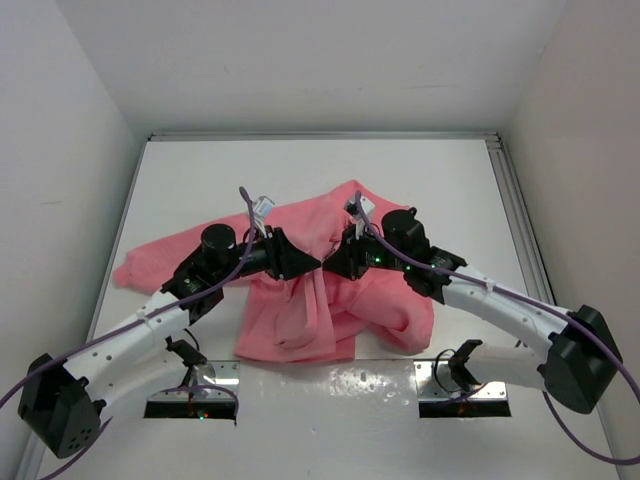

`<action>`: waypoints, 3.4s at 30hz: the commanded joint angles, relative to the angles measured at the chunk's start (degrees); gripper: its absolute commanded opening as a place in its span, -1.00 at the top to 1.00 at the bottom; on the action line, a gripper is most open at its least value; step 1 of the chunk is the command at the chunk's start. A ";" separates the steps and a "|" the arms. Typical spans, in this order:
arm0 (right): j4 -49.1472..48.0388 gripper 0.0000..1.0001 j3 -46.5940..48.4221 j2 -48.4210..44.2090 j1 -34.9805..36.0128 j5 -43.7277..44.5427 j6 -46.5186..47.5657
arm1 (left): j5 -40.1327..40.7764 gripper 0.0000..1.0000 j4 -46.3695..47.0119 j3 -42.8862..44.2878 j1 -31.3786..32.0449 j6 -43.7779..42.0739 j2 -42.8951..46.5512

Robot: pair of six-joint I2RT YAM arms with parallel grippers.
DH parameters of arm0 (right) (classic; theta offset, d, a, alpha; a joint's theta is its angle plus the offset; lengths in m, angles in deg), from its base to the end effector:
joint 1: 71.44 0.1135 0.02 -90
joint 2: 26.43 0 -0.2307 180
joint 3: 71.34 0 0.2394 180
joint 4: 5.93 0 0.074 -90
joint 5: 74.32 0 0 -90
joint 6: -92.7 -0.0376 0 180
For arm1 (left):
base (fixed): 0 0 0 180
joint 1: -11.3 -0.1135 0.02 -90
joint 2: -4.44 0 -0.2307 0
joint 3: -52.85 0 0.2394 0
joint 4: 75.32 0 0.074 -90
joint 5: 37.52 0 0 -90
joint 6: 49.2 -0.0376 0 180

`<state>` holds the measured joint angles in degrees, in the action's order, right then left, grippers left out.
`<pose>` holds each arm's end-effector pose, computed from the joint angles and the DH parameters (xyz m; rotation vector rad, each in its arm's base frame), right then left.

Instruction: Zip up the jacket

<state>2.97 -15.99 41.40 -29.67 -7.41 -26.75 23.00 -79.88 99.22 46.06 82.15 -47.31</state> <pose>0.1899 0.1894 0.2358 -0.5148 2.0501 1.1795 0.1707 -0.1410 0.2538 0.3100 1.9212 -1.3775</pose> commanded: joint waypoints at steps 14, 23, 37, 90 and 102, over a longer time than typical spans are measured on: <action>14.65 1.00 8.63 1.86 0.23 5.34 -0.79 | 23.21 -0.30 -23.30 12.34 10.83 -15.76 -3.53; 26.52 1.00 15.32 6.34 0.14 10.08 0.36 | 36.76 -0.22 -25.95 13.32 21.04 -14.01 -6.43; 25.38 1.00 17.26 9.25 0.14 14.30 -1.92 | 68.40 0.85 -39.92 25.45 43.89 -3.91 -17.59; 27.66 1.00 12.15 -1.65 0.14 25.97 -3.51 | 86.78 1.00 -54.85 16.49 35.72 13.06 -6.28; 28.01 1.00 20.14 9.24 -13.29 39.78 -0.52 | 91.34 1.00 -71.21 31.77 35.72 9.99 12.98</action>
<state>27.98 1.52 48.59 -36.68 19.25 -29.51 104.92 -143.97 124.99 82.76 93.60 -38.67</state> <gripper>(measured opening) 0.002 0.064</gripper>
